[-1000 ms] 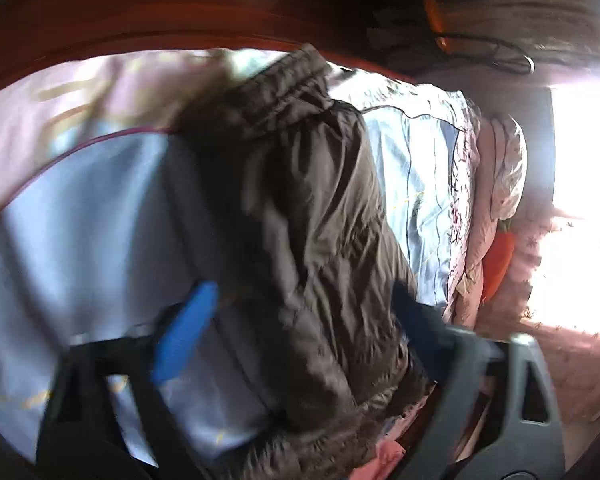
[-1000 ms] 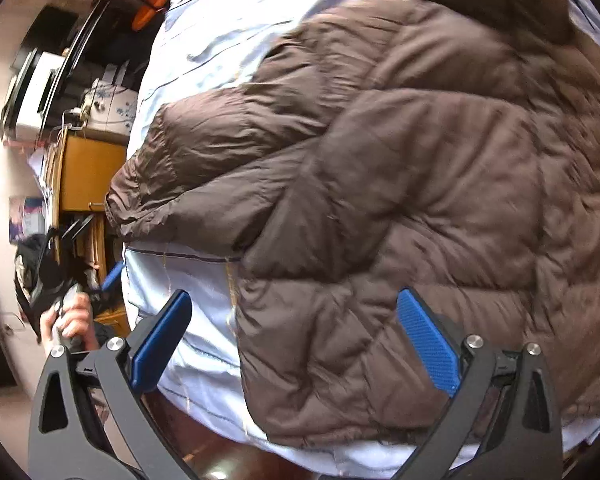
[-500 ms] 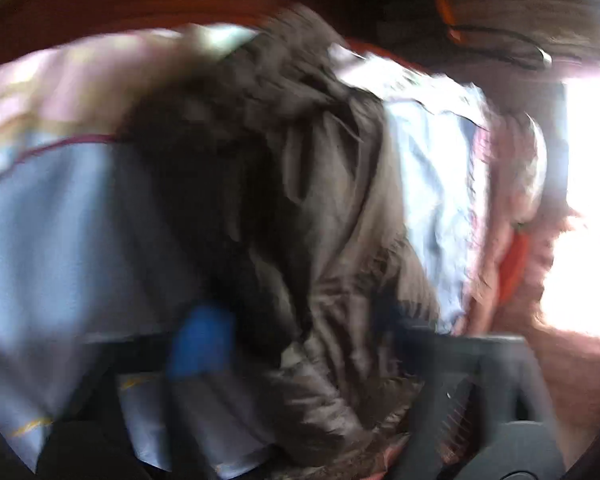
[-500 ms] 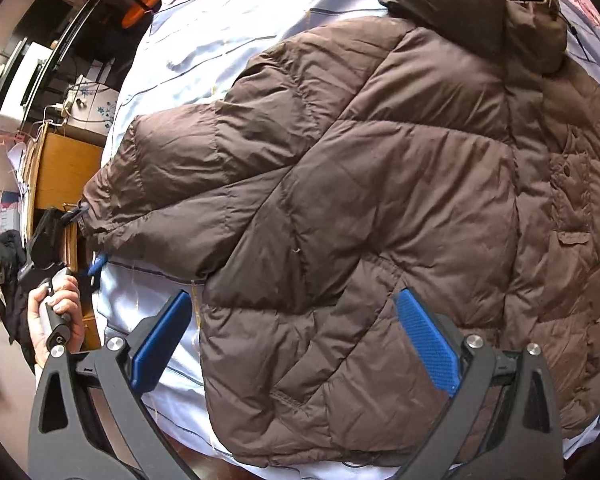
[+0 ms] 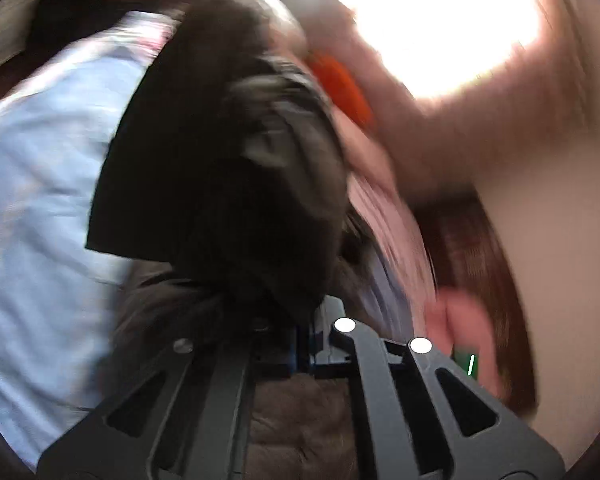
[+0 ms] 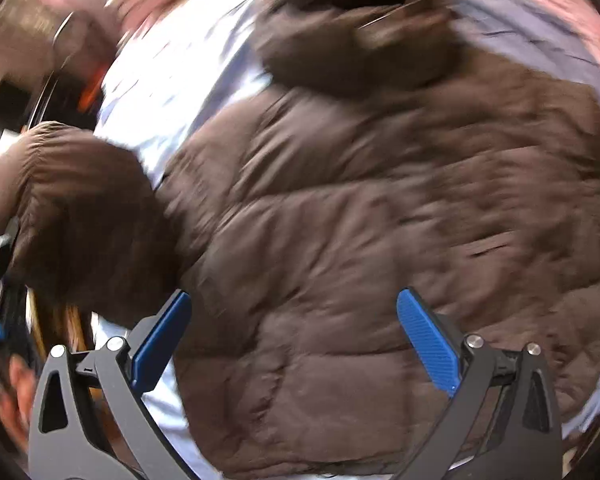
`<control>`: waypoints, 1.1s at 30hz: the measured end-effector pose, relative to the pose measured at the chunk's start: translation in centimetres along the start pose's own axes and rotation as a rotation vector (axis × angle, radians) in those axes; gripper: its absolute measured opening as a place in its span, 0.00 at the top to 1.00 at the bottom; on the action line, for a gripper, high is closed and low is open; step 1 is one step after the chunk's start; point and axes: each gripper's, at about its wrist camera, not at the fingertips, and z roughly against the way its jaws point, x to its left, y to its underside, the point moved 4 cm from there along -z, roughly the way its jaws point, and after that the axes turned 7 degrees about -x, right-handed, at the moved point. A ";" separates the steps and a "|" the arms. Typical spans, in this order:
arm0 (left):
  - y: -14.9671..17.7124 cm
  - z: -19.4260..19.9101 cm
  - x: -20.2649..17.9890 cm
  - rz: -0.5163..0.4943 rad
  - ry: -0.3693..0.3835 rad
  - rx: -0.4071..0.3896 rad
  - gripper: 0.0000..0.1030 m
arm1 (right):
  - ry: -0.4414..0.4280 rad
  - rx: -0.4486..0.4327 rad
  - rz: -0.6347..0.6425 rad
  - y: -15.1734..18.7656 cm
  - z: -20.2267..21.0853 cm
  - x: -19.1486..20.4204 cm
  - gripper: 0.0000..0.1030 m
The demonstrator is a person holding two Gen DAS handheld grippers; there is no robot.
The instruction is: Fold large clothes
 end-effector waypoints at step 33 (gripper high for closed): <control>13.3 -6.5 5.8 -0.171 -0.705 0.238 0.25 | -0.223 -0.063 -0.096 -4.4 -3.2 -11.5 0.82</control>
